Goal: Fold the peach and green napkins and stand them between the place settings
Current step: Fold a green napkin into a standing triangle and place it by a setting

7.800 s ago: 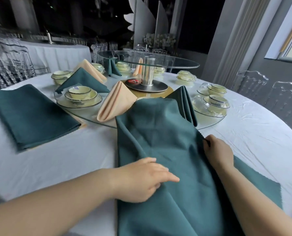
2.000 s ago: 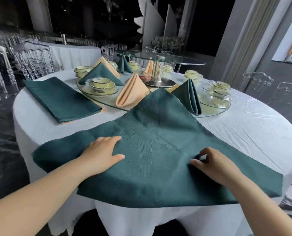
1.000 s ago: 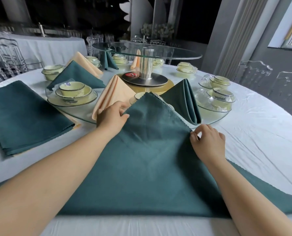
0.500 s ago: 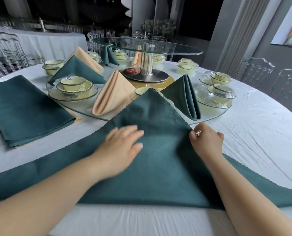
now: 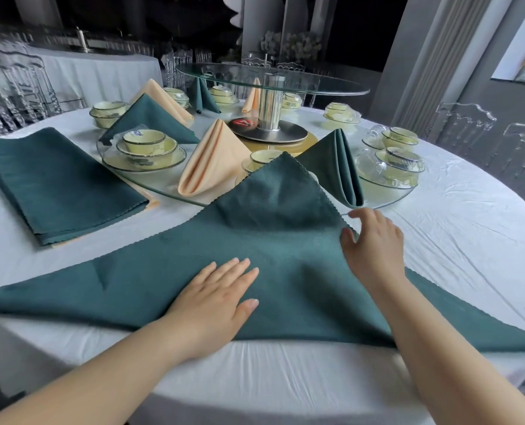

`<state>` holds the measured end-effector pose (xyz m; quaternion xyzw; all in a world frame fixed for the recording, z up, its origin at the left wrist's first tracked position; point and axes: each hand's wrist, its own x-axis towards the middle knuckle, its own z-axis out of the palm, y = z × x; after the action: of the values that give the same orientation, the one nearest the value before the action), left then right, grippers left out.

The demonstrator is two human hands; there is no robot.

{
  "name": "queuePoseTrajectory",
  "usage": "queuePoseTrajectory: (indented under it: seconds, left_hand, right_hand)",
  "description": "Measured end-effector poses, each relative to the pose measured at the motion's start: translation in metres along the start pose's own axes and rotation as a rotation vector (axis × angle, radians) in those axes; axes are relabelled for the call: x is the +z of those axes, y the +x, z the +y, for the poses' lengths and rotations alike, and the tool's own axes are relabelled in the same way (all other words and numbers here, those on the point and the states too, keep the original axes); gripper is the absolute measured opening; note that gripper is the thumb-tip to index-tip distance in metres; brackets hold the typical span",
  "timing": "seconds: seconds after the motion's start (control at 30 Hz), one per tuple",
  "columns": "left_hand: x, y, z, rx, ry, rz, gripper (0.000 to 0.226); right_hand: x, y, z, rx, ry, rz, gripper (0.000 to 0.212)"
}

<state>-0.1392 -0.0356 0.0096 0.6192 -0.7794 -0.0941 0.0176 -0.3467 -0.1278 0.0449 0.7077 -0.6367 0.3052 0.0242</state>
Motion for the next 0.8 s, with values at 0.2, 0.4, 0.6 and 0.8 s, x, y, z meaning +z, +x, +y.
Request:
queuePoseTrajectory:
  seconds: [0.2,0.4,0.6,0.8]
  left_hand:
    - [0.002,0.001,0.0,0.01,0.019,0.042,0.114]
    - [0.003,0.002,0.0,0.013,0.019,0.059,0.096]
    - [0.005,0.003,-0.001,0.027,0.038,0.07,0.103]
    - [0.007,0.003,-0.001,0.043,0.067,0.089,0.106]
  right_hand:
    - [0.017,-0.102,-0.052,-0.54,-0.007,-0.167,0.042]
    - [0.005,-0.097,-0.019,-0.384,-0.221,-0.431,0.117]
    - [-0.035,-0.071,0.071,-0.192,-0.289,-0.501,0.13]
    - [-0.057,-0.047,0.141,0.055,-0.087,-0.27,0.057]
